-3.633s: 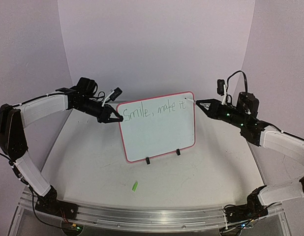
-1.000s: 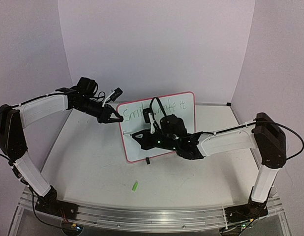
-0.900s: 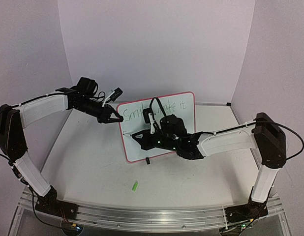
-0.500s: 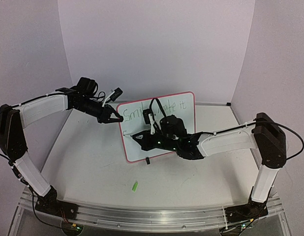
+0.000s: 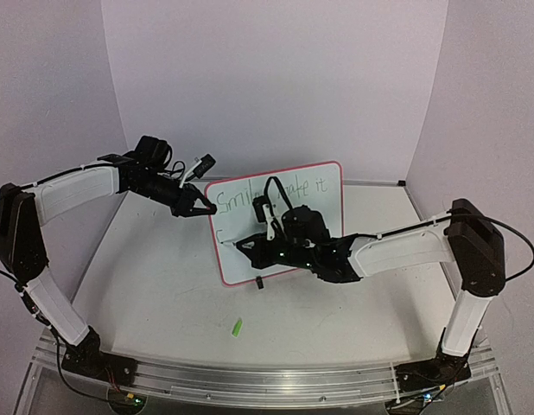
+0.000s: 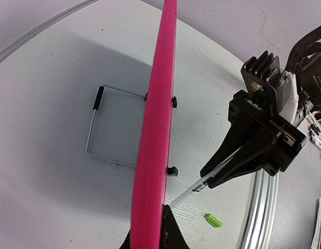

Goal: Write a sentence on the whiteboard

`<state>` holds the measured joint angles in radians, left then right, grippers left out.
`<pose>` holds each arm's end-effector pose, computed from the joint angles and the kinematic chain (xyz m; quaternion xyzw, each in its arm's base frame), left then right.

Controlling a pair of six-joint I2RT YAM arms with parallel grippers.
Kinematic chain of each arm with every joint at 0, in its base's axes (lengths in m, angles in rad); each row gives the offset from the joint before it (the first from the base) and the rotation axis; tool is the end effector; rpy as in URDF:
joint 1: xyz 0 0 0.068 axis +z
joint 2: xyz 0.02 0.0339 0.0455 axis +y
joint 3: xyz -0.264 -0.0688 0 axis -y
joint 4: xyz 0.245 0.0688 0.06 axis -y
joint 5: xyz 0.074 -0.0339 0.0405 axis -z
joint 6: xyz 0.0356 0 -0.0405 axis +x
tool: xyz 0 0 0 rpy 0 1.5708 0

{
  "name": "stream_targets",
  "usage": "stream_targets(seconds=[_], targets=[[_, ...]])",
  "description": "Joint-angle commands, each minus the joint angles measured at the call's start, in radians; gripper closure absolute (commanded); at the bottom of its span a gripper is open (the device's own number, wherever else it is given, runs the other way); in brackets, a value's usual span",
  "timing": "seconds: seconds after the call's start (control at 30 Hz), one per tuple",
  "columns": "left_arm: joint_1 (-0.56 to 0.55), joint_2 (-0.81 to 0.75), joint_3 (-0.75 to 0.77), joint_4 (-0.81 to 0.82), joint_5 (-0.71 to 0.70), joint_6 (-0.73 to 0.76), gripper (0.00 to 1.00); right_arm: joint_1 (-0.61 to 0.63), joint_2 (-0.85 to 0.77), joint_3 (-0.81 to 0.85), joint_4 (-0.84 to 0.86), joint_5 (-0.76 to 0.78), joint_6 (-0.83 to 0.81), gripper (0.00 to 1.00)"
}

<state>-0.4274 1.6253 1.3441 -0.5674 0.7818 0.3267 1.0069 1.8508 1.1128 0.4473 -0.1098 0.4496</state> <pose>0.3100 -0.1687 0.2923 0.4436 0.7546 -0.3724 0.3083 0.2209 0.3565 0.2154 -0.2518 0.7610 0.4297 0.4158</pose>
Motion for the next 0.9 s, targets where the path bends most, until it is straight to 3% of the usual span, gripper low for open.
stream_targets(seconds=[0.0,0.2,0.87], targets=[[-0.005,-0.014,0.01,0.001,-0.139,0.077,1.0,-0.011,-0.053,-0.014,-0.01,0.083,-0.005,1.0],[-0.005,-0.015,0.009,0.001,-0.137,0.077,1.0,-0.012,-0.097,-0.049,0.05,0.011,-0.009,1.0],[-0.005,-0.017,0.009,0.001,-0.138,0.077,1.0,-0.026,-0.07,-0.019,0.052,0.061,0.013,1.0]])
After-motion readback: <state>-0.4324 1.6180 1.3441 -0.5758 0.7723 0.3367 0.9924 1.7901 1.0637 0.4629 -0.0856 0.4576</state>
